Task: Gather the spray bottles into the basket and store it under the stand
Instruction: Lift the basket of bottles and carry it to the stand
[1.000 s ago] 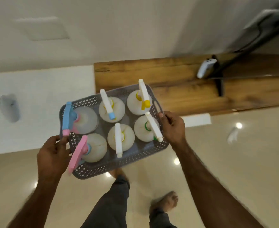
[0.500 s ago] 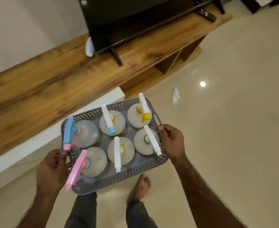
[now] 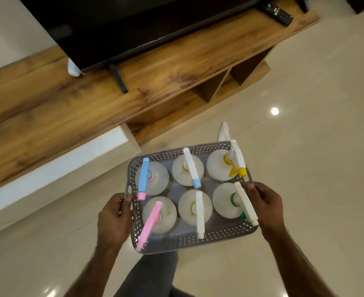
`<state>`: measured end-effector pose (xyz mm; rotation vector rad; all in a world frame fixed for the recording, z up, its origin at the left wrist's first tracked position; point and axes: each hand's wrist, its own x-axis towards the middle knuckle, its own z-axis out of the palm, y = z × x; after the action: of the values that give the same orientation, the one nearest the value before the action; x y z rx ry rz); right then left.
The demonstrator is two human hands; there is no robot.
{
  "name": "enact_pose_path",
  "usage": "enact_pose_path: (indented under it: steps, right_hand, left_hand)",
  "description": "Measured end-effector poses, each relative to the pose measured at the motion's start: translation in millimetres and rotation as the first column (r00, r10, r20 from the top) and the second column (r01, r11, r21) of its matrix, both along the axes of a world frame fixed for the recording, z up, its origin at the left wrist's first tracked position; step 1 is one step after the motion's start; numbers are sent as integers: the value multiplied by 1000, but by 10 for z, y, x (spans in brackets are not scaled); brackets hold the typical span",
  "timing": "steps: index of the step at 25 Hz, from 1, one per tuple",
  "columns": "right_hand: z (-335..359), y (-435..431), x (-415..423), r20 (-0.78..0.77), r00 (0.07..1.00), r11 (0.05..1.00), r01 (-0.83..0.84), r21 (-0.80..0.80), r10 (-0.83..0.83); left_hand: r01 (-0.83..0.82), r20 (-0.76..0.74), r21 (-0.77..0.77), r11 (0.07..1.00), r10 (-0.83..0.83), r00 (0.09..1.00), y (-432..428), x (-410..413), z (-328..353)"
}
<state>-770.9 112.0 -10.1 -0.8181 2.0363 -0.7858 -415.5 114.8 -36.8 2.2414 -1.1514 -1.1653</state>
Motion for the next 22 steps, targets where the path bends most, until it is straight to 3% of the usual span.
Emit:
enact_pose_path:
  steps: [9,14,18,19,21,22]
  right_hand:
    - [-1519,-1191,-617,50,987,988,-152,26,151]
    - [-2511,-2073,-810,33,945,942,-321,-96,326]
    - [-2984,-2785,-771,-37,915,890,-401,-216,402]
    - [-3071,-2949,-743,-66,906,878,-422,-226,418]
    - [-3257,-3280,-675,-132,886,851,-464,-246,445]
    - [-3353,-3443,-643,-166,872,832,-489,-261,460]
  left_hand:
    - [-110,61,24,994,109,992,-718,-638,-1365]
    - [-96,198,-142,985,123,972,-1261,-820,-2209]
    - [-55,143,-247,968,93,985,-1518,-567,-3052]
    - [-61,132,-191,980,87,987,-1299,-513,-3370]
    - [-357,140,162,920,337,931,-836,-369,-4024]
    - [-370,-24,286,884,392,919,-390,-412,-4359]
